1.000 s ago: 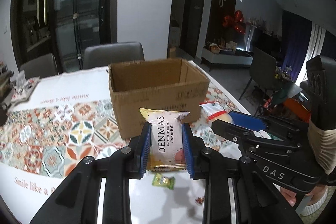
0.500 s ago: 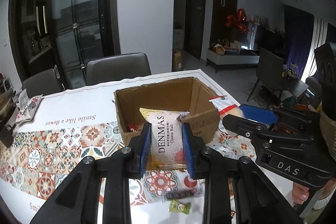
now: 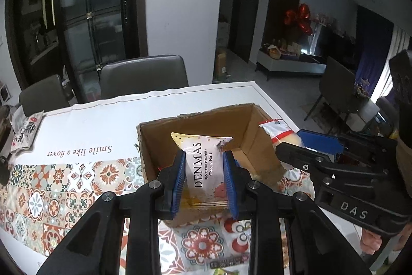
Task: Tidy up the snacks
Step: 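Carry the DENMAS packet and wrapped cake into the box and open both tools, then grasp the green candy with the left tool while the right tool grasps the Fortune Biscuits packet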
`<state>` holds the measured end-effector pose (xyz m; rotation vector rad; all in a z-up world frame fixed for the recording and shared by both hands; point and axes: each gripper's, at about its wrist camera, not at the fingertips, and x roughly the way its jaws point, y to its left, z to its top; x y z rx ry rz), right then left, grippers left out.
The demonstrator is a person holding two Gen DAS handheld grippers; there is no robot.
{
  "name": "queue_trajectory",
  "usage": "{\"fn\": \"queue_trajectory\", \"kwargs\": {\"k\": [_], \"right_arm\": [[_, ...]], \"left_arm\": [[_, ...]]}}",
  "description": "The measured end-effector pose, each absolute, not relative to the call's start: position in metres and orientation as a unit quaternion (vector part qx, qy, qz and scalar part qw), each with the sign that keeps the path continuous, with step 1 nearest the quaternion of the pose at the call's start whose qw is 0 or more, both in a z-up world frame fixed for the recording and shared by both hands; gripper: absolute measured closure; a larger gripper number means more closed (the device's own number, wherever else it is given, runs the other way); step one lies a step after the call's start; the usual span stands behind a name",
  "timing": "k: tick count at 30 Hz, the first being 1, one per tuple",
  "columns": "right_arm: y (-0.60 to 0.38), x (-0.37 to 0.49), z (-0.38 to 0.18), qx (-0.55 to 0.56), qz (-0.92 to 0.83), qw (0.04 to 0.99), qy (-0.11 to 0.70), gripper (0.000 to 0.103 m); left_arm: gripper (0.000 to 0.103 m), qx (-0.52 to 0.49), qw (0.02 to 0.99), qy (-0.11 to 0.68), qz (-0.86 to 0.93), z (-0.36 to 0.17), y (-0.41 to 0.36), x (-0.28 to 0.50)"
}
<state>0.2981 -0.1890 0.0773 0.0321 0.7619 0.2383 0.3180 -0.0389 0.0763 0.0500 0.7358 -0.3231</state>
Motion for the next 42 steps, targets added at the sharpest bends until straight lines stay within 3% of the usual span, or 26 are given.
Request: {"fn": "queue_trajectory", "kwargs": {"k": [11, 13, 14, 15, 16, 42], "right_arm": [[-0.189, 0.332, 0.063, 0.008, 0.09, 0.918, 0.386, 0.067], [-0.189, 0.335, 0.061, -0.002, 0.077, 0.922, 0.379, 0.063], [-0.187, 0.335, 0.06, -0.017, 0.065, 0.924, 0.375, 0.058], [-0.186, 0.334, 0.059, -0.031, 0.055, 0.925, 0.374, 0.05], [-0.185, 0.333, 0.059, -0.044, 0.045, 0.926, 0.371, 0.05], [-0.2, 0.206, 0.012, -0.025, 0.077, 0.929, 0.361, 0.049]], "left_arm": [[0.073, 0.032, 0.921, 0.369, -0.121, 0.06, -0.044, 0.355], [0.055, 0.051, 0.928, 0.356, -0.093, 0.058, -0.048, 0.355], [0.038, 0.055, 0.931, 0.352, -0.08, 0.057, -0.047, 0.354], [0.038, 0.054, 0.933, 0.349, -0.069, 0.056, -0.045, 0.351], [0.038, 0.054, 0.933, 0.35, -0.067, 0.055, -0.044, 0.348], [0.038, 0.049, 0.935, 0.335, -0.107, 0.023, -0.041, 0.204]]}}
